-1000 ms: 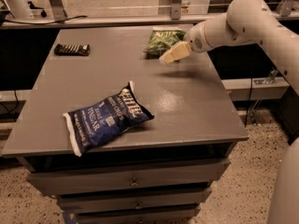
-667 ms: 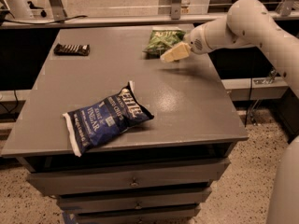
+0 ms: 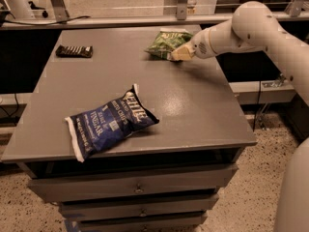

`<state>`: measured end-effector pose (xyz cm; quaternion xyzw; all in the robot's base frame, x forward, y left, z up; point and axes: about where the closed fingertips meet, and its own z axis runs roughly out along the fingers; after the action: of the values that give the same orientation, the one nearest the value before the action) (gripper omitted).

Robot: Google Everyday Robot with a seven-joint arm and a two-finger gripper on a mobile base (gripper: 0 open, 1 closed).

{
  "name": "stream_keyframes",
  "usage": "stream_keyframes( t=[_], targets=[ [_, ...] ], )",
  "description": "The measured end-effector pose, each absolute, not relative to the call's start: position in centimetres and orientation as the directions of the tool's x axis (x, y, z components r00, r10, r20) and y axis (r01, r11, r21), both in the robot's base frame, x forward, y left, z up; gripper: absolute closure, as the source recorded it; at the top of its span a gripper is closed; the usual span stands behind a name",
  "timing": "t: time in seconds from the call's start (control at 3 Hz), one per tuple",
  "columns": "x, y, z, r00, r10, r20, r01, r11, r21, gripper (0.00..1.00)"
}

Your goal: Move green jalapeno chip bag near rxbar chocolate

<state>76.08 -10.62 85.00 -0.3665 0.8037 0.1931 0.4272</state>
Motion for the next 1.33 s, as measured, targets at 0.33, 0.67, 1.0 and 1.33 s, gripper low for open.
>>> stream_keyframes(
  t=[0.33, 0.67, 1.0, 1.33],
  targets=[
    [76.1, -9.7, 86.4, -0.335, -0.426, -0.841, -0.770, 0.638, -0.016, 0.87],
    [76.2, -7.9, 89.4, -0.268, -0.430, -0.862, -0.797, 0.601, -0.053, 1.00],
    [75.7, -4.0, 91.1, -0.197, -0.438, -0.877, -0.843, 0.533, -0.077, 1.00],
    [74.7, 0.8, 91.7, -0.115, -0.460, -0.880, -0.892, 0.437, -0.112, 1.00]
  ],
)
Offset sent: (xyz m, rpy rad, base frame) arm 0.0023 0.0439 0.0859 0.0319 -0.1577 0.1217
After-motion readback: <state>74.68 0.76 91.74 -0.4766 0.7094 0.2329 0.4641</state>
